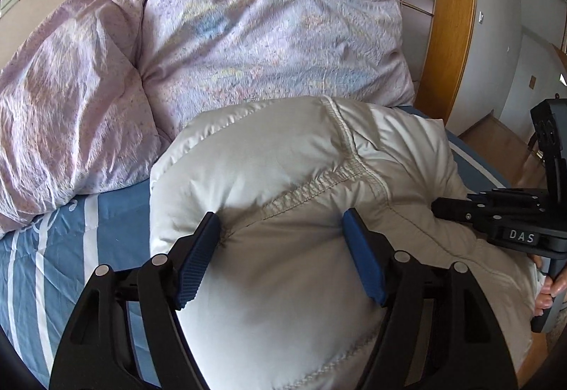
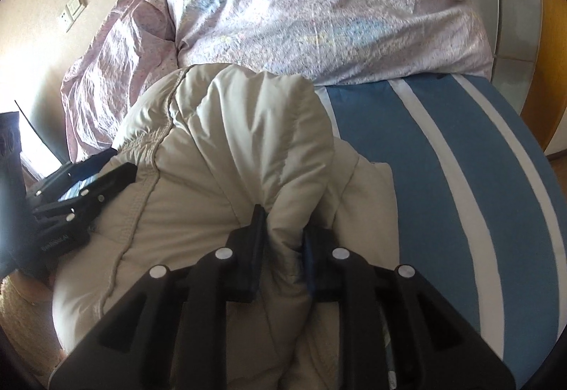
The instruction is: Fold large clothes
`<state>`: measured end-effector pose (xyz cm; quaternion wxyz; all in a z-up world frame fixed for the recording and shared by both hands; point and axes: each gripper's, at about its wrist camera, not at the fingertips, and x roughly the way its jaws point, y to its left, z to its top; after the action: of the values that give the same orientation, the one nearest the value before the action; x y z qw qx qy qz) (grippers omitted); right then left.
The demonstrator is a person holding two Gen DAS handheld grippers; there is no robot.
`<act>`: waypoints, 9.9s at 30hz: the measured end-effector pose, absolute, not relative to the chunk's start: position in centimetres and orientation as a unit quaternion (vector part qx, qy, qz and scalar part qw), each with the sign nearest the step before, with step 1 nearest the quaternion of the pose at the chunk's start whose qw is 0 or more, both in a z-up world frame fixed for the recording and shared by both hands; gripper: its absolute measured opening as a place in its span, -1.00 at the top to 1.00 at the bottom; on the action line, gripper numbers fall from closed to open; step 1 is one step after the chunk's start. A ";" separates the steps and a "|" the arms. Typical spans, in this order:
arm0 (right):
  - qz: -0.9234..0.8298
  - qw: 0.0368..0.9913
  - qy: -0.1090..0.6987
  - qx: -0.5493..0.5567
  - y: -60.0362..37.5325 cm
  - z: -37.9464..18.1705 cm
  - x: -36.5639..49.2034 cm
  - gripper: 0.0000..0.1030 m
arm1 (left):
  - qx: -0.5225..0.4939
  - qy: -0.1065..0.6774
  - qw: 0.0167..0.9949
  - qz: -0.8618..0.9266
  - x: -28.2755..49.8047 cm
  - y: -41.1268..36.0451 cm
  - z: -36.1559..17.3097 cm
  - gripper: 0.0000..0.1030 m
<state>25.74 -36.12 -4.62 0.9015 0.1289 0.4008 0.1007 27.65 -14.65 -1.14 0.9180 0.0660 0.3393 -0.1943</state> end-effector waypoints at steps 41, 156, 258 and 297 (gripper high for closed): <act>0.027 0.896 0.413 0.158 -37.5 -5.3 28.9 0.51 | 0.112 0.319 0.929 -0.152 27.6 -17.4 -3.3 -0.50; 0.058 0.886 0.418 0.190 -40.5 -1.5 21.8 -0.96 | -0.009 0.323 0.932 -0.168 24.5 -8.3 2.3 -0.97; 0.256 0.830 0.464 0.173 -18.7 -4.4 34.8 -0.50 | -0.160 0.356 0.920 -0.039 26.8 10.4 -1.6 -0.63; 0.185 0.932 0.310 0.017 -14.5 2.1 29.9 0.16 | -0.012 0.378 0.925 -0.035 21.9 2.9 -4.6 -0.97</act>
<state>29.94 -14.49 2.13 0.9325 0.0167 0.3098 0.1850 21.86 2.87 -4.61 0.9249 -0.0124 0.3784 -0.0349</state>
